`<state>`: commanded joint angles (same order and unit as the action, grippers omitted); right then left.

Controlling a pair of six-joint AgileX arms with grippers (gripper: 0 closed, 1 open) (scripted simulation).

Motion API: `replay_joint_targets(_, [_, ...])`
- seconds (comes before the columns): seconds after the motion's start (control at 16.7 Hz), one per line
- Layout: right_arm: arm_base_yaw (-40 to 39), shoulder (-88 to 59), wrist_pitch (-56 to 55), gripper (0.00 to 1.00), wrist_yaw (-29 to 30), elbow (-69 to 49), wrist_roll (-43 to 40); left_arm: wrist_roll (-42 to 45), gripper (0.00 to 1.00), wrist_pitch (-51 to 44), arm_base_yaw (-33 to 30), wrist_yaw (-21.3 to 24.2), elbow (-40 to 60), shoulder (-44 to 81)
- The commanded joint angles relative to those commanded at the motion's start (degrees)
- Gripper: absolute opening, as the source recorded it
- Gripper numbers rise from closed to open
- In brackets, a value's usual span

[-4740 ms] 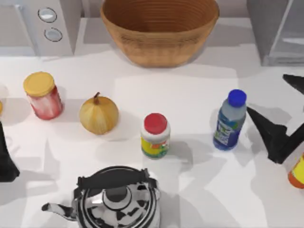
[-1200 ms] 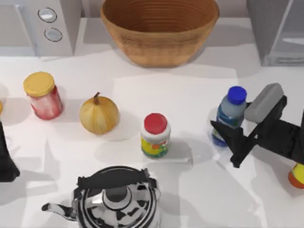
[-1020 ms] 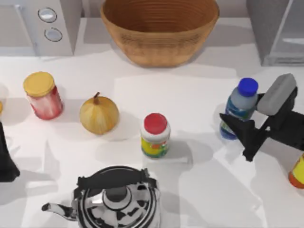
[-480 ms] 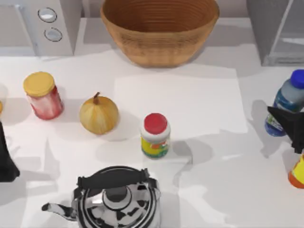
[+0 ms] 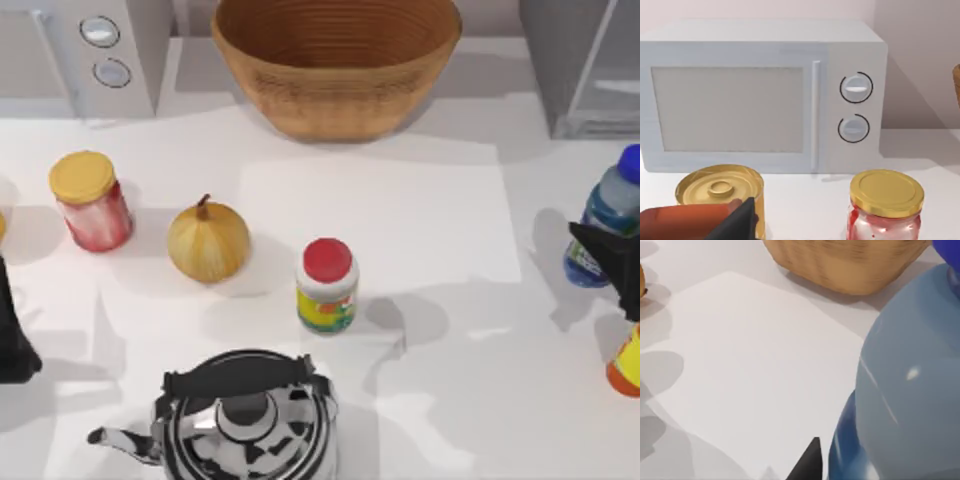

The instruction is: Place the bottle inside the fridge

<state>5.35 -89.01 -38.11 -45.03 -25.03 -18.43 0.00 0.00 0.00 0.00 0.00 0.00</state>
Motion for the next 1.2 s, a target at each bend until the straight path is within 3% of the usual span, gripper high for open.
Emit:
replay_joint_targets(0.3, [-0.73,15.1,12.56,0.01,7.37,0.48,5.0,0.0,1.0,0.0,0.0,0.0,0.0,0.0])
replay_joint_targets(0.72, [-3.5,57.82,31.41,0.01,26.52,8.92,11.97,0.0,1.0,0.0,0.0,0.0,0.0,0.0])
replay_joint_targets(0.96, [-4.78,77.43,36.64,0.01,37.47,17.11,15.03,0.0,1.0,0.0,0.0,0.0,0.0,0.0])
replay_joint_targets(1.2, [-5.3,87.52,38.04,0.01,44.01,23.75,17.8,0.0,1.0,0.0,0.0,0.0,0.0,0.0])
